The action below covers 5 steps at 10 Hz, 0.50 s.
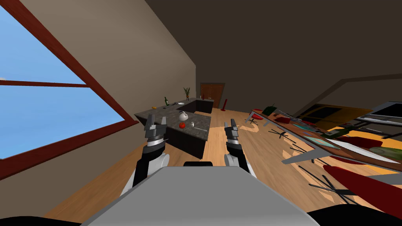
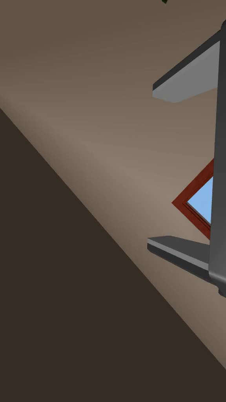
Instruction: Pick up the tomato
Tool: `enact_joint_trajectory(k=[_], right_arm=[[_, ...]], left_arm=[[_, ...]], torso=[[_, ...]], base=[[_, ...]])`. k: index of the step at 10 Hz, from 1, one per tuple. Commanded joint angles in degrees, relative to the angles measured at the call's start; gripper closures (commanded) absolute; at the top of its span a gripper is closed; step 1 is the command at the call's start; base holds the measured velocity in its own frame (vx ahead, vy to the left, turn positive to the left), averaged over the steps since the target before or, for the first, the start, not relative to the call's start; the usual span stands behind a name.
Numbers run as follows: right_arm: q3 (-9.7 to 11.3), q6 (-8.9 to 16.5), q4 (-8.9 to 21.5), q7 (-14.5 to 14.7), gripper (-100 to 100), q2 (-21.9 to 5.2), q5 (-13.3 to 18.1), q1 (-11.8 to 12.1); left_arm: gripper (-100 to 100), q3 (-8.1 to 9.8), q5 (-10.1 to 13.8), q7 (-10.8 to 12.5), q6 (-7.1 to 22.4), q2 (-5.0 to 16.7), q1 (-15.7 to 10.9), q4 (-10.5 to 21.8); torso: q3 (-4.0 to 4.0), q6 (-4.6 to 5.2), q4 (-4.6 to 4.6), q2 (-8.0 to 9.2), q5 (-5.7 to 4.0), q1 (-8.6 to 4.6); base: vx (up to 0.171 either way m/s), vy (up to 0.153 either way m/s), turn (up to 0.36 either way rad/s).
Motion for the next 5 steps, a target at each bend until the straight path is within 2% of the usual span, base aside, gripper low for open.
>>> enact_joint_trajectory(k=[1, 5], right_arm=[[0.00, 0.00, 0.00, 0.00, 0, 0.00, 0.00, 0.00], [0.00, 0.00, 0.00, 0.00, 0, 0.00, 0.00, 0.00]], left_arm=[[-100, -0.08, -0.14, 0.21, 0.82, 1.98, -0.42, 0.13], [-100, -0.50, -0.96, 1.47, 5.41, 6.94, -2.90, 0.87]], torso=[[0.00, 0.00, 0.00, 0.00, 0.00, 0.00], [0.03, 0.00, 0.01, 0.05, 0.04, 0.16]], base=[[-0.004, 0.010, -0.015], [-0.015, 0.036, -0.030]])
